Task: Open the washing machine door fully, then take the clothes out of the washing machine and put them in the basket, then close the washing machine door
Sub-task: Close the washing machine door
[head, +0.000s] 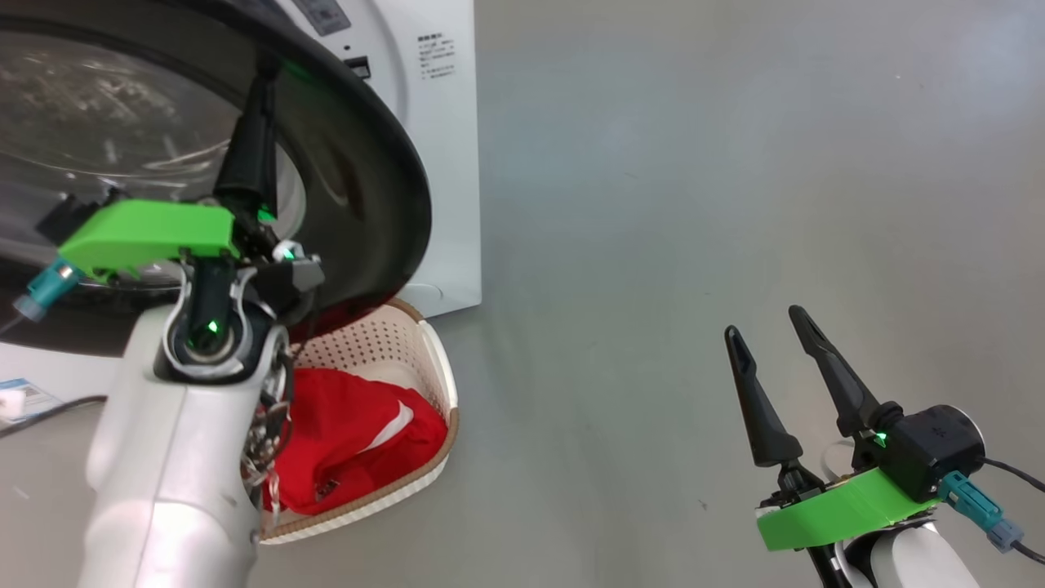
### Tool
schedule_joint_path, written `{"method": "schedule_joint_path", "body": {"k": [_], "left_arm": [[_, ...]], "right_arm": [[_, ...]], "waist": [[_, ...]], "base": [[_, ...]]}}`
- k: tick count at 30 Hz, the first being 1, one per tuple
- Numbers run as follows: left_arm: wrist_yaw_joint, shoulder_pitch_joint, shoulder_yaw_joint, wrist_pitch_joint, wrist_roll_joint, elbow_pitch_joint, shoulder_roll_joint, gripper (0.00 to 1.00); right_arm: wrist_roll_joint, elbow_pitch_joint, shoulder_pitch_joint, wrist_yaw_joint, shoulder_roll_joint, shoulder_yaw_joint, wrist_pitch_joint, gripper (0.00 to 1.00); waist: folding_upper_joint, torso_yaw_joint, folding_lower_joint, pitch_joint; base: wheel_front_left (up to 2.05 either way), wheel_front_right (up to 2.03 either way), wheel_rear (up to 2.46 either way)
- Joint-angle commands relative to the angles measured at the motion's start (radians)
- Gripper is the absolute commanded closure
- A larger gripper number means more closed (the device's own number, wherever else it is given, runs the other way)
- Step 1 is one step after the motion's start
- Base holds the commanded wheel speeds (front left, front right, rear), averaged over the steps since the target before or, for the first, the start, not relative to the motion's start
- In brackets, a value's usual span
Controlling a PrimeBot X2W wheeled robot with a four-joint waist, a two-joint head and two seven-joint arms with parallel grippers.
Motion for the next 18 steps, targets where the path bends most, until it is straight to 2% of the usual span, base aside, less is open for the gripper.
{"method": "schedule_joint_path", "body": {"k": [1,11,18], "left_arm": [[-0.011,-0.054,0.032,-0.007,0.014,-0.010,0.031,1.00],[-0.016,-0.099,0.047,-0.007,0.028,0.042,0.048,1.00],[-0.017,-0.071,0.019,0.026,0.040,0.005,0.040,1.00]], "right_arm": [[0.010,-0.030,-0.038,0.006,-0.004,0.019,-0.006,0.00],[0.024,-0.028,-0.045,0.006,-0.004,0.015,-0.006,0.00],[0.022,-0.027,-0.046,0.006,-0.004,0.003,-0.006,0.00]], "waist": [[-0.0001,-0.010,0.0000,0.010],[-0.0001,-0.033,0.0000,0.028],[-0.0001,0.007,0.0000,0.032]], "base": [[0.00,0.00,0.00],[0.00,0.00,0.00],[0.00,0.00,0.00]]}}
